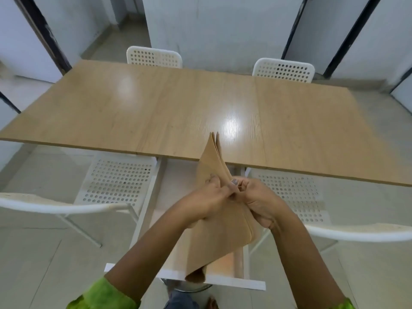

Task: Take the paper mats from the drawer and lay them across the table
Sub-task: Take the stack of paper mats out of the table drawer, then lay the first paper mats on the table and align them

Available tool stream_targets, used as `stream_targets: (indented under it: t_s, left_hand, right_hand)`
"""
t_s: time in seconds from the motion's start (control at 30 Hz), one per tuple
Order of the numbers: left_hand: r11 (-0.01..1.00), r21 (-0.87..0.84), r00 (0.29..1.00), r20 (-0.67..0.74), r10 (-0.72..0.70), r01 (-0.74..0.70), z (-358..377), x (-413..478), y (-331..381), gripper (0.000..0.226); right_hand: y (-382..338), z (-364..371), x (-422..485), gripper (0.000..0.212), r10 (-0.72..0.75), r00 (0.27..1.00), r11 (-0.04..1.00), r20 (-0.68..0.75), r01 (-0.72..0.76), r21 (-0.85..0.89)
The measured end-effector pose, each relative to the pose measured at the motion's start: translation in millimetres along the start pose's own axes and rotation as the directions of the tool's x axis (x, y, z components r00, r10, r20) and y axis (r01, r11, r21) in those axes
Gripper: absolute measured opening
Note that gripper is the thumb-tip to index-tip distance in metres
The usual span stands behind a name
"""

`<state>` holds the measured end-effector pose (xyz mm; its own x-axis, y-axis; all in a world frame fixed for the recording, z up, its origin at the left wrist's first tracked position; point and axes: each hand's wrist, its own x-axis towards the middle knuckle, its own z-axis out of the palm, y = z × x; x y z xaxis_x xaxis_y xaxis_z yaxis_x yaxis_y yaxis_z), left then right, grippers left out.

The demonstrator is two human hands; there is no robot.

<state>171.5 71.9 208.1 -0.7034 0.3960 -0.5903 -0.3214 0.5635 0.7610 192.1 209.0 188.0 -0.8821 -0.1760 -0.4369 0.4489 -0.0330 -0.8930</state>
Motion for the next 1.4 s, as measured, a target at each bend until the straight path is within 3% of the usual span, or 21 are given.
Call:
stream_targets:
  t_s: [0.1,0.23,0.37,0.43,0.57,0.63,0.7,0.77,0.9,1.03,1.2,1.4]
  left_hand:
    - [0.995,0.013,0.993,-0.071,0.098,-0.097,-10.5,-12.0,17.4,0.076]
    - [0.971,-0.106,0.97,-0.141,0.197,-0.213,-37.3,-16.5,32.4,0.069]
    - [0.921,-0.231,0.939,-0.218,0.265,-0.314,-70.9,-9.1,31.8,0.034]
    - [0.894,-0.281,0.926,-0.252,0.281,-0.348,-89.5,-1.1,28.2,0.025]
    - [0.816,-0.348,0.88,-0.295,0.372,-0.461,-126.4,17.9,21.6,0.036]
    - [0.773,-0.345,0.834,-0.37,0.409,-0.532,-144.2,33.3,16.9,0.038]
    - [0.733,-0.355,0.793,-0.448,0.412,-0.581,-157.3,56.0,10.6,0.038]
    - [0.704,-0.365,0.757,-0.53,0.381,-0.61,-166.7,84.6,5.4,0.041]
    - [0.693,-0.425,0.719,-0.668,0.194,-0.582,-186.8,142.4,-6.0,0.047]
    - [0.821,-0.332,0.706,-0.698,0.118,-0.465,-198.9,181.3,-28.2,0.048]
    - [0.812,-0.427,0.689,-0.723,-0.042,-0.398,-188.3,224.4,-56.6,0.042]
    - [0.834,-0.489,0.663,-0.717,-0.217,-0.256,-174.2,249.6,-74.9,0.019]
  right_hand:
    - [-29.4,4.0,-7.2,0.019,-0.094,0.994,0.995,0.058,0.096,-0.037]
    - [-63.2,11.1,-1.0,0.034,-0.138,0.977,0.99,0.161,0.136,0.027]
    - [-81.4,21.6,24.5,0.05,-0.151,0.977,0.988,0.151,0.153,-0.002]
    - [-88.0,27.3,38.7,0.044,-0.15,0.979,0.988,0.135,0.153,-0.015]
    - [-106.1,36.6,65.7,0.024,-0.176,0.982,0.982,0.067,0.18,-0.06]
    - [-121.8,41.2,83.7,0.022,-0.205,0.979,0.941,0.017,0.202,-0.271]
    - [-136.6,41.4,109.2,0.023,-0.299,0.951,0.74,-0.085,0.175,-0.649]
    - [-150.4,36.5,136.7,0.022,-0.45,0.874,0.498,-0.183,0.075,-0.864]
    - [-164.4,6.4,193.7,0.027,-0.597,0.747,0.36,-0.294,-0.078,-0.93]
    - [-171.8,-23.9,251.3,0.03,-0.62,0.732,0.309,-0.283,-0.104,-0.945]
    - [-181.2,-61.3,307.3,0.034,-0.62,0.725,0.253,-0.3,-0.177,-0.951]
    - [-179.5,-103.0,346.8,0.046,-0.61,0.685,0.223,-0.399,-0.335,-0.915]
